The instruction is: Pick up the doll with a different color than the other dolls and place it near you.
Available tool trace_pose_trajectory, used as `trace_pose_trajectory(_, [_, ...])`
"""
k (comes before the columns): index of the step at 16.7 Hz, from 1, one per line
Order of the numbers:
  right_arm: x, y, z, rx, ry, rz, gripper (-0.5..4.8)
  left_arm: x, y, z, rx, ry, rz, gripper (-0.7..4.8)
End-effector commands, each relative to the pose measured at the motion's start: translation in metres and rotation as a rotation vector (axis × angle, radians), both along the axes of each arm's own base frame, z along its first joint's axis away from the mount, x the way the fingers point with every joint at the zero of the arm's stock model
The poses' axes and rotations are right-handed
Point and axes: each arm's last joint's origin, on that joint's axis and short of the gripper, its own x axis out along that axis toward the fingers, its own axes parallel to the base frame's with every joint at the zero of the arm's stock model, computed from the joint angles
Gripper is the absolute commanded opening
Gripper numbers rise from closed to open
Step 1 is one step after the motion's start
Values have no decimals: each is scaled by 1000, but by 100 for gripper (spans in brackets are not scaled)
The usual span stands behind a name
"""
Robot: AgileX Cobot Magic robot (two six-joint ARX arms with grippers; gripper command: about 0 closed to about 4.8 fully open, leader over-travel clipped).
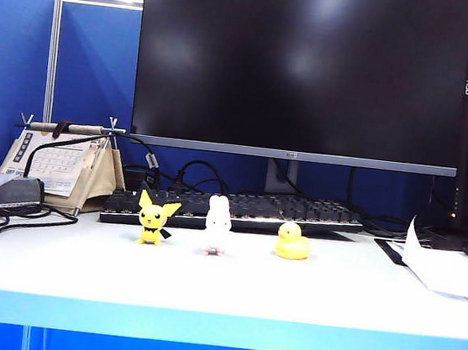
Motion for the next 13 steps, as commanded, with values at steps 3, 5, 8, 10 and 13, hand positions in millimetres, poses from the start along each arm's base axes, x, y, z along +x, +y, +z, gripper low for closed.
trace_pose_trajectory(3, [1, 0, 0, 3, -9, 1, -5, 0, 0, -1, -5, -1, -7, 350])
trace_pose_trajectory(5, [0, 0, 0, 2, -7, 1, -5, 0, 0, -1, -5, -1, -7, 350])
trace_pose_trajectory(8, [1, 0, 1, 6, -17, -2, -5, 0, 0, 0, -99, 7, 18, 350])
trace_pose_trajectory(10, [2, 2, 6, 42, -70, 16, 9, 1, -2, 7, -126, -49, -32, 350])
trace_pose_trajectory(13, [4, 6, 25, 157, -239, 134, 80, 0, -5, 36, -143, -255, -167, 350])
